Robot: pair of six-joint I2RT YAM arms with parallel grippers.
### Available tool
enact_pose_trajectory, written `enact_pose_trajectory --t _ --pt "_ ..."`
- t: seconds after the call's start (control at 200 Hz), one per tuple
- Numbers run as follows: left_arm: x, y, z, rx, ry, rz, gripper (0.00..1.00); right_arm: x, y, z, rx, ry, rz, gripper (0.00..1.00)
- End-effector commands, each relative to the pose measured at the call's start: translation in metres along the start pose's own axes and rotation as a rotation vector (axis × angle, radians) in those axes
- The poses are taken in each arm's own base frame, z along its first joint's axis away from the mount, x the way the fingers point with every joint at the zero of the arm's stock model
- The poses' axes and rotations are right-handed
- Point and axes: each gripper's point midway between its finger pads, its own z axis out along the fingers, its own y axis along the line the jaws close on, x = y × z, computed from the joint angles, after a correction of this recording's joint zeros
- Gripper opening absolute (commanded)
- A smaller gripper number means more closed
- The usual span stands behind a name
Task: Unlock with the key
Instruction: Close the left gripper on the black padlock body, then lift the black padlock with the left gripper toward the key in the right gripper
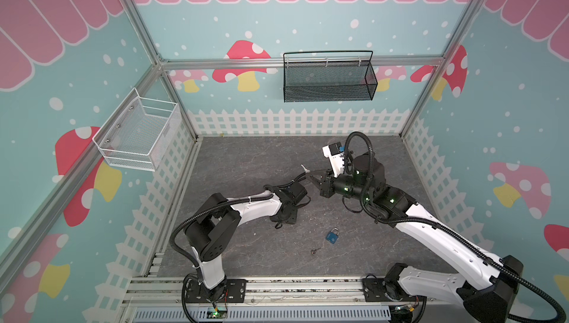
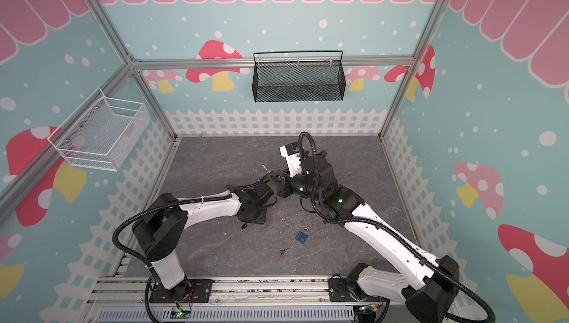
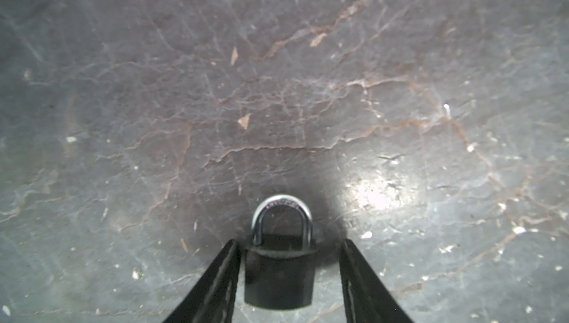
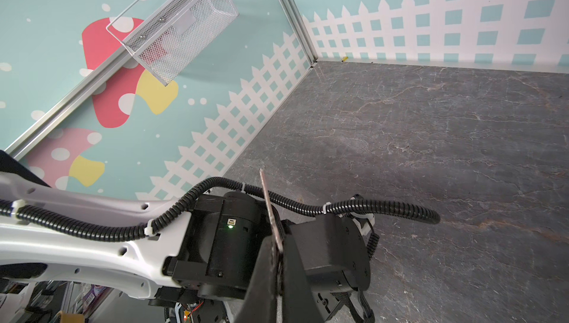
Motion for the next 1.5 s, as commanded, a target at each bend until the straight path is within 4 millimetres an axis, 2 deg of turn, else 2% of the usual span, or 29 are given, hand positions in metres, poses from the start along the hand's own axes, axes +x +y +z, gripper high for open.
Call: enact_pose_trajectory --t 0.0,0.15,0.295,0.42,0.54,0.66,0.795,1.015,1.165,1.351,1.496 --pt "0.010 0.006 0.008 -0.052 0.042 0.012 0.51 -0.008 0.009 -0.004 -0.048 -0.025 -0.005 0.00" --pt "0.014 0.015 0.010 -0.101 0.047 0.005 0.47 -0.010 0.010 -0.008 -0.048 -0.037 -0.011 0.00" --pt "0.015 0.020 0.013 -0.129 0.048 -0.014 0.38 -0.012 0.013 -0.009 -0.068 -0.038 -0.014 0.00" --pt "0.012 0.021 0.011 -0.131 0.034 -0.039 0.30 -0.008 0.016 -0.011 -0.083 -0.018 -0.013 0.00" --pt "0.005 0.020 0.002 -0.125 -0.004 -0.082 0.20 0.003 0.010 -0.017 -0.050 0.009 -0.012 0.00" --pt "-0.012 0.017 -0.018 -0.087 -0.079 -0.178 0.10 0.020 -0.002 -0.023 0.004 0.058 -0.002 0.00" --pt "-0.030 0.016 -0.048 0.004 -0.183 -0.349 0.03 0.049 -0.015 -0.024 0.037 0.134 0.029 0.00" --pt "-0.046 0.026 -0.090 0.187 -0.310 -0.633 0.00 0.101 -0.038 -0.014 0.076 0.214 0.115 0.00" --pt "-0.051 0.036 -0.120 0.299 -0.389 -0.769 0.00 0.129 -0.032 0.003 0.013 0.201 0.151 0.00" --pt "-0.051 0.045 -0.147 0.388 -0.458 -0.853 0.00 0.140 -0.017 0.026 -0.034 0.143 0.165 0.00" --pt "-0.052 0.043 -0.156 0.430 -0.467 -0.853 0.00 0.136 -0.008 0.043 -0.061 0.100 0.172 0.00"
